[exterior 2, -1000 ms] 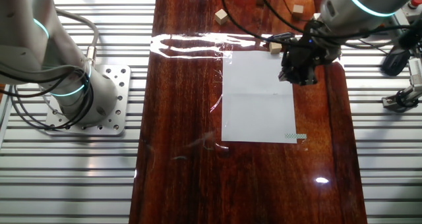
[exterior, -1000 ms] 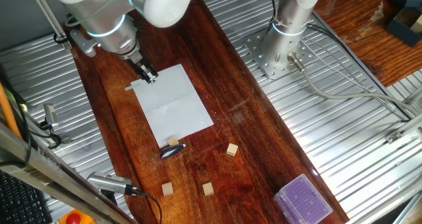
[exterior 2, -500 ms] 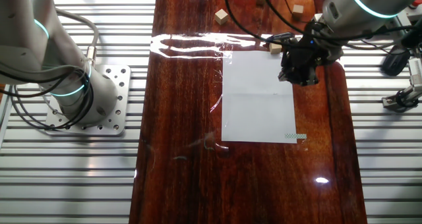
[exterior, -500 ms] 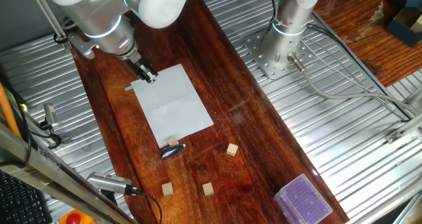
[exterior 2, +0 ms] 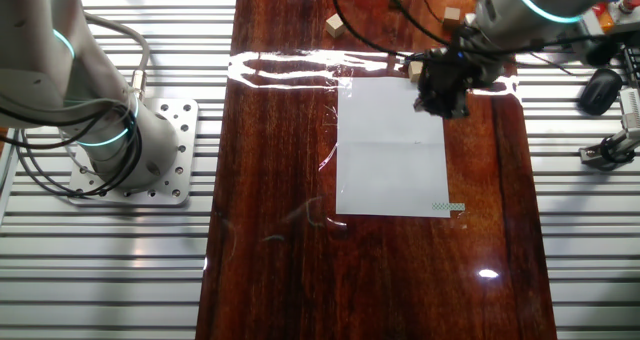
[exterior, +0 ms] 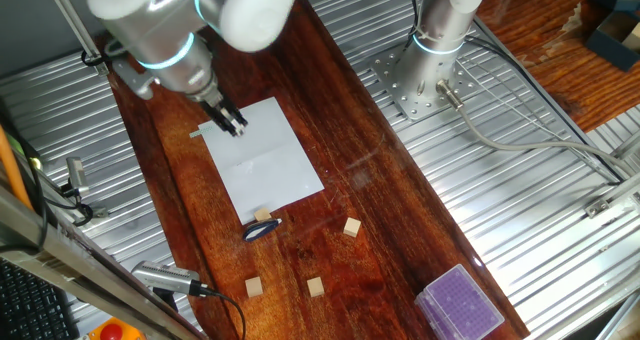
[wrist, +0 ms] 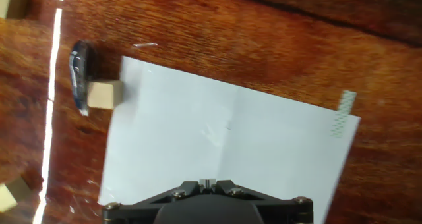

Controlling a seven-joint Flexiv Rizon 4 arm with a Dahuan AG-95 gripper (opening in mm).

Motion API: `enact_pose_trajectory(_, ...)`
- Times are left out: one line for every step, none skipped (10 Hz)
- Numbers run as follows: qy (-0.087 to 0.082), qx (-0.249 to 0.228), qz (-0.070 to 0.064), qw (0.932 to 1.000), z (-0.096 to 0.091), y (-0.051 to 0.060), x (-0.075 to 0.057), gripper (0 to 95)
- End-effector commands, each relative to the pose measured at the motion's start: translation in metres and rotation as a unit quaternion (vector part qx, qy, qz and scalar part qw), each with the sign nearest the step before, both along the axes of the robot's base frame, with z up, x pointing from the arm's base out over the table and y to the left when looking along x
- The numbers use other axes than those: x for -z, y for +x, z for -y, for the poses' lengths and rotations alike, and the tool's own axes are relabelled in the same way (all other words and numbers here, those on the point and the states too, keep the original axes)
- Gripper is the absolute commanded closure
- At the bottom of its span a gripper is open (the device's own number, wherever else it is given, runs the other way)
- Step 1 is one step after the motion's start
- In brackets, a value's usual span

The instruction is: Use the correction tape on paper

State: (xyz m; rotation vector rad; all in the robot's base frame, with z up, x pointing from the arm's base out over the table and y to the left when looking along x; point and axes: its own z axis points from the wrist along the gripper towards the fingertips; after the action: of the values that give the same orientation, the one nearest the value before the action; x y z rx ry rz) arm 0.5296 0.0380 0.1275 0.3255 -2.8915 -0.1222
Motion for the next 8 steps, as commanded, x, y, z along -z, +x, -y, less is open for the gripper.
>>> enact_pose_trajectory(-0.004, 0.016, -0.004, 0.9999, -0.0131, 0.0033, 0.0037, 95.0)
enact_pose_trajectory(-0.009, 0.014, -0.008, 0.9998, -0.0131, 0.0033, 0.0037, 95.0)
enact_pose_trajectory(-0.01, 0.014, -0.012, 0.9998, -0.0131, 0.0033, 0.0037, 95.0)
enact_pose_trajectory(-0.014, 0.01, -0.019, 0.9997, -0.0131, 0.0033, 0.0037, 95.0)
enact_pose_trajectory(-0.014, 0.003, -0.026, 0.9996, -0.0131, 0.0033, 0.0037, 95.0)
enact_pose_trajectory(-0.012, -0.003, -0.03, 0.9995, -0.0131, 0.0033, 0.0037, 95.0)
enact_pose_trajectory(-0.012, -0.005, -0.033, 0.9994, -0.0131, 0.0033, 0.0037, 95.0)
enact_pose_trajectory(-0.012, -0.005, -0.035, 0.9993, -0.0131, 0.0033, 0.0037, 95.0)
